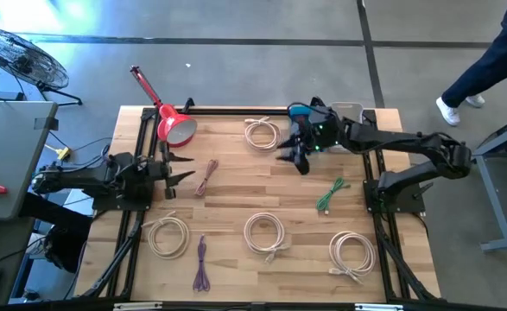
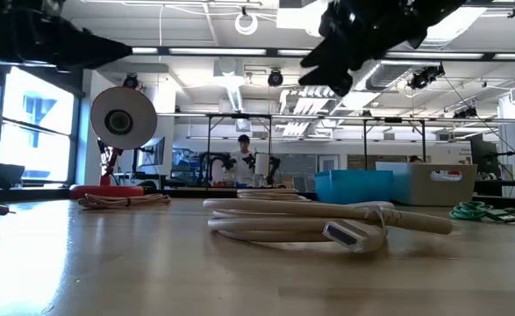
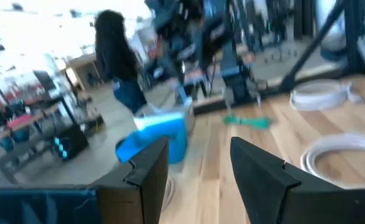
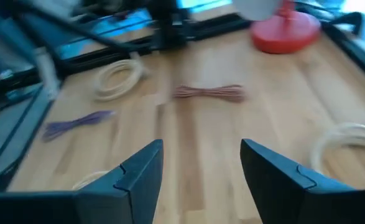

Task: Pick & Place USB Port
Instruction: Put the white HDMI cable into the gray bin

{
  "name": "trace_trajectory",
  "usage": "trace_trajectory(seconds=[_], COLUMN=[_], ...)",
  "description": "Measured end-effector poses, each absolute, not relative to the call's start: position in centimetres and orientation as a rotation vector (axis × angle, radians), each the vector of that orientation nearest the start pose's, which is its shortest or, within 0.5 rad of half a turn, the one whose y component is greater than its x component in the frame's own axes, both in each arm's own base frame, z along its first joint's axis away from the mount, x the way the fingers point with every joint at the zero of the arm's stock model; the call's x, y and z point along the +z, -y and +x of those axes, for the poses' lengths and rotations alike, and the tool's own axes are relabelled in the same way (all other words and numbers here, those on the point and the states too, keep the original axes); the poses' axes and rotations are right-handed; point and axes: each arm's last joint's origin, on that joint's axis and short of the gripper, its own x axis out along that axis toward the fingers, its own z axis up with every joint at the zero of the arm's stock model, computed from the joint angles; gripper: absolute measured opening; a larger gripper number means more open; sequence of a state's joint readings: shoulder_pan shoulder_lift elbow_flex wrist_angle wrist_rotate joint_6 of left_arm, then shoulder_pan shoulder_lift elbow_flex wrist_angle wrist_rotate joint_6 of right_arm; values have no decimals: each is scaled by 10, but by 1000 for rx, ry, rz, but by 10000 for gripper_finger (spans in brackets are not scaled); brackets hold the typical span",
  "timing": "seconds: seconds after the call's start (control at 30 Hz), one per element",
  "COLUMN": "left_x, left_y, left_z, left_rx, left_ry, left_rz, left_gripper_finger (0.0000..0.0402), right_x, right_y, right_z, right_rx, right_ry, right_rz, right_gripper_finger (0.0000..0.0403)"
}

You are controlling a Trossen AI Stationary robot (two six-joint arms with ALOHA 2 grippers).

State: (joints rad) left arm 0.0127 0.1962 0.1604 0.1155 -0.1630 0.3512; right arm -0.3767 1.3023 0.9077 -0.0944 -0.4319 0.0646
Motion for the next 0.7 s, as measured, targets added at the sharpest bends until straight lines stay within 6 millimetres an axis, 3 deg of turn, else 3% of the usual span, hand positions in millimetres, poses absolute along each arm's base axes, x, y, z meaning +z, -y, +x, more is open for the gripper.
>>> trace_trajectory(seconds=[0.17,0.4,0.53,0.7], left_x=[244,279,282,274], left_y=[-7,-8,-19,-53], left_z=[132,207,245,280], left_rx=[173,124,157,267], left_ry=[-71,-345,-674,-936], left_rz=[387,575,686,715], left_gripper_finger=[167,167,167,167], right_x=[276,285,299,320], right_y=[74,46,27,2], right_z=[272,276,267,237], right_rx=[134,368,430,477], right_ry=[-453,-380,-336,-305], right_rz=[197,125,75,-38], right_gripper_finger=[205,202,200,202])
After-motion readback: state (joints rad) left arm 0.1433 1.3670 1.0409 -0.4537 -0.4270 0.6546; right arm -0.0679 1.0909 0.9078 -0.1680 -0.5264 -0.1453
